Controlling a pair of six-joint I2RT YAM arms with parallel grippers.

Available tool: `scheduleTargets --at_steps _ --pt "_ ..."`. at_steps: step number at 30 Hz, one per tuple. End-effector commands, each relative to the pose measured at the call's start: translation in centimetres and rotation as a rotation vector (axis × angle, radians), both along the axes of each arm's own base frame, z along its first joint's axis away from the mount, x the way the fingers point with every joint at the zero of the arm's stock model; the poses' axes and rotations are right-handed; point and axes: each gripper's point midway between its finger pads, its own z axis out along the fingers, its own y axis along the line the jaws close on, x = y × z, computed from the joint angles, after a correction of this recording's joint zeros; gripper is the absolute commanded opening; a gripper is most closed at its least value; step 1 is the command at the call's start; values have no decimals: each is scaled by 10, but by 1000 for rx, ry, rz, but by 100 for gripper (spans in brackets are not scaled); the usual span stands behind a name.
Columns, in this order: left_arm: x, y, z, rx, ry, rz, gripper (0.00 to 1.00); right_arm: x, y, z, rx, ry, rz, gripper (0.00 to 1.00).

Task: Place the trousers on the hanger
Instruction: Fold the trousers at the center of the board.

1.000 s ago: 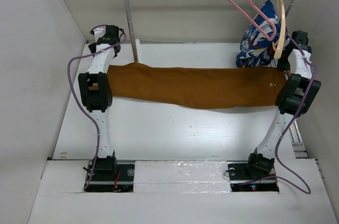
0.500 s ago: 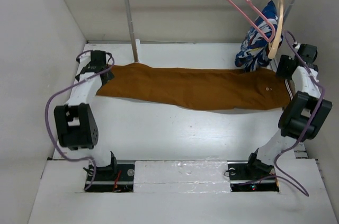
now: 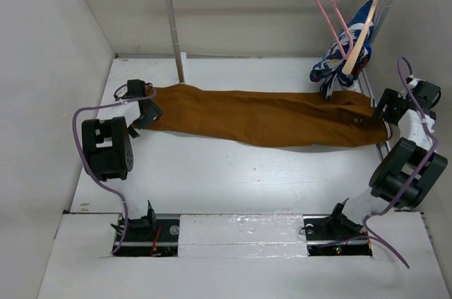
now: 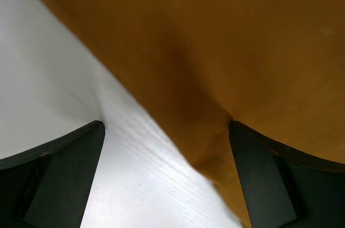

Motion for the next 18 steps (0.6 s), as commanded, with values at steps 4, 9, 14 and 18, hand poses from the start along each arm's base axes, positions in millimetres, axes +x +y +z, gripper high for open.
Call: scheduleTargets --at_steps 4,9,14,18 --pt "25 -10 3 -74 -73 25 95 -12 -8 48 -131 -60 -12 76" --pt "30 -8 -5 -79 -57 58 94 -30 6 24 -97 -59 -40 78" --pt "34 -2 0 -46 -77 61 85 -38 -10 25 -64 -79 -68 80" --pt "40 -1 0 -40 -91 64 73 -36 35 -26 23 -18 -8 78"
